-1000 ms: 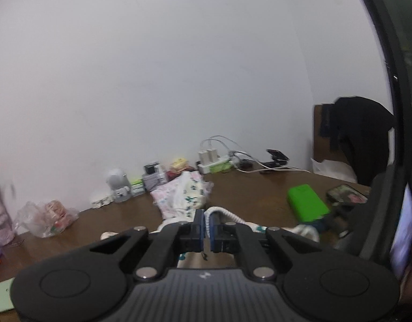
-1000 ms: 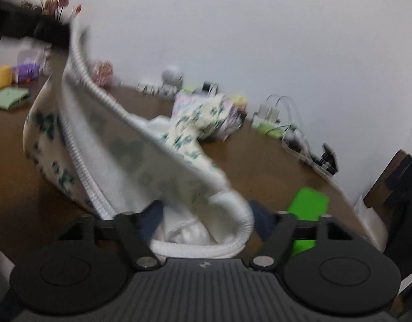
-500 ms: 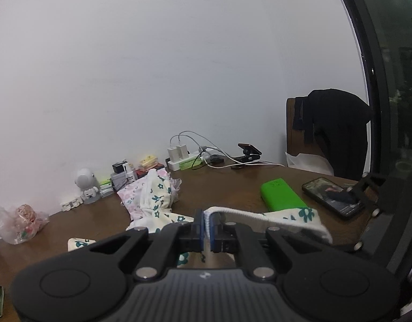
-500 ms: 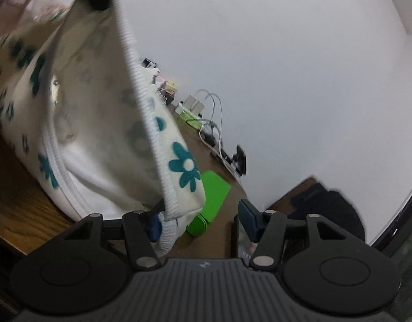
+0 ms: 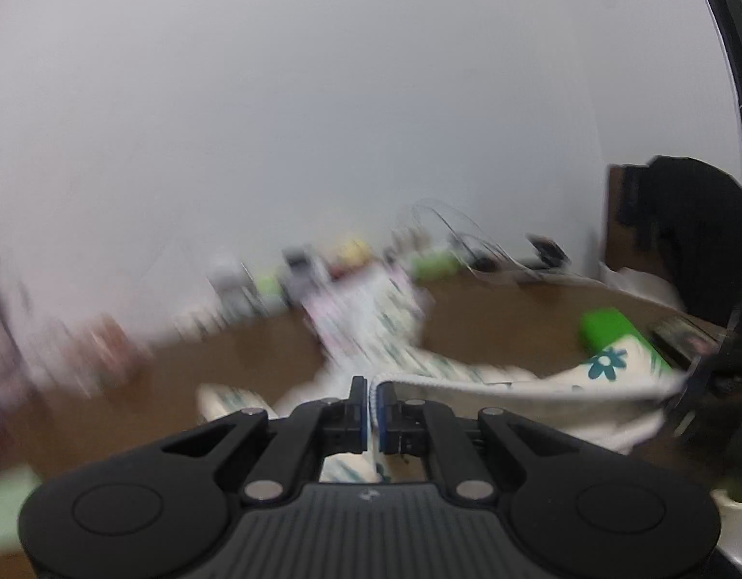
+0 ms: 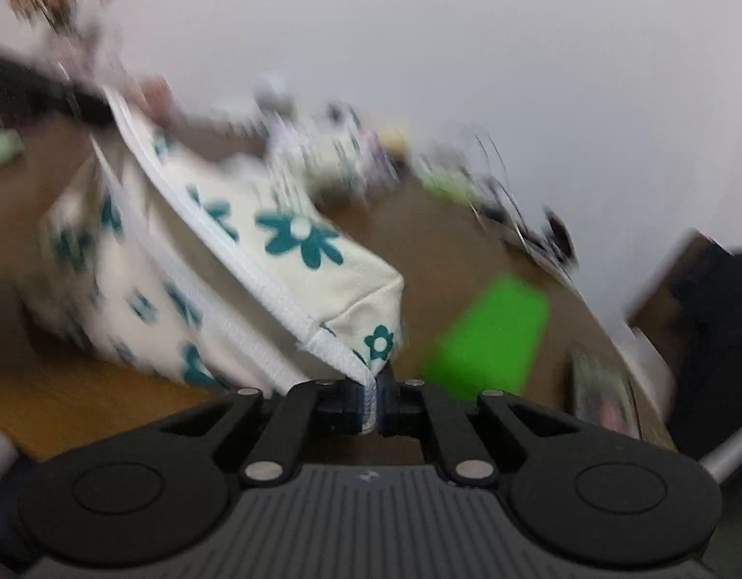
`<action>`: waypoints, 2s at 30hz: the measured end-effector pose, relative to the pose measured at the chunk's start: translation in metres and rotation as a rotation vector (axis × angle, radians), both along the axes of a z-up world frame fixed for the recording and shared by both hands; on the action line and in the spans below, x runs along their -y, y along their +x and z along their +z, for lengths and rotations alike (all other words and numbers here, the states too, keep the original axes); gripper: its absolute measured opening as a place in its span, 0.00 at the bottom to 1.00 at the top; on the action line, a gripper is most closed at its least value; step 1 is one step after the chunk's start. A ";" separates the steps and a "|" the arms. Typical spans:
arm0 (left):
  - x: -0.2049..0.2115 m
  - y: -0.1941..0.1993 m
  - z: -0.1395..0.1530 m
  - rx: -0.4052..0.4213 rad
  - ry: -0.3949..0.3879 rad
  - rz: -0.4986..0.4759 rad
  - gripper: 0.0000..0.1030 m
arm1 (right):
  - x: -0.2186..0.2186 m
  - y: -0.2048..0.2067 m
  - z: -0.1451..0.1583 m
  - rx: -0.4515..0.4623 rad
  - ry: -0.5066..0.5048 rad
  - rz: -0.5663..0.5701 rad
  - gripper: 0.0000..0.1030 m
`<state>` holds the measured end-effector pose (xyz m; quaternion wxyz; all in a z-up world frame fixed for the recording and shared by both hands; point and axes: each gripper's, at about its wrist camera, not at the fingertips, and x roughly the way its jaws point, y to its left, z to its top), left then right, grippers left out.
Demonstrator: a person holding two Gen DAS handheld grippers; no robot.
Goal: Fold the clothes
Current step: 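Grasp the shirt hem with both grippers and raise it high, stretching it taut, then lower the held shirt onto the table with both grippers and release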
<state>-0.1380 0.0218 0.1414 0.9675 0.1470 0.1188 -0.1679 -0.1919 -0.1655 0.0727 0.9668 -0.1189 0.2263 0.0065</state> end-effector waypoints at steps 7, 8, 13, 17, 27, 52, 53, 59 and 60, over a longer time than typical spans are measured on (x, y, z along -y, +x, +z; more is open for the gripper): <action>-0.034 -0.074 0.187 0.455 -0.101 0.010 0.03 | 0.027 -0.046 0.215 0.516 -0.030 0.238 0.04; -0.033 -0.086 0.205 0.513 -0.093 0.028 0.03 | 0.025 -0.055 0.238 0.563 -0.039 0.257 0.04; -0.035 -0.131 0.272 0.704 -0.081 0.090 0.03 | 0.011 -0.095 0.333 0.753 -0.111 0.327 0.04; -0.046 -0.147 0.301 0.764 -0.116 0.092 0.03 | -0.006 -0.118 0.367 0.864 -0.230 0.290 0.04; -0.041 -0.002 0.241 0.471 -0.003 0.137 0.04 | -0.024 -0.017 0.334 0.649 -0.193 0.320 0.04; -0.081 -0.023 0.029 0.137 0.055 0.237 0.34 | -0.031 0.029 0.152 0.356 -0.034 0.412 0.34; -0.083 -0.020 0.008 0.040 0.029 0.234 0.41 | -0.028 0.029 0.125 0.261 -0.023 0.434 0.52; -0.090 -0.001 -0.028 -0.181 -0.127 0.252 0.49 | -0.009 0.032 -0.038 -0.318 0.047 0.550 0.57; -0.092 0.002 -0.033 -0.218 -0.153 0.254 0.56 | -0.007 0.038 -0.045 -0.333 0.073 0.543 0.63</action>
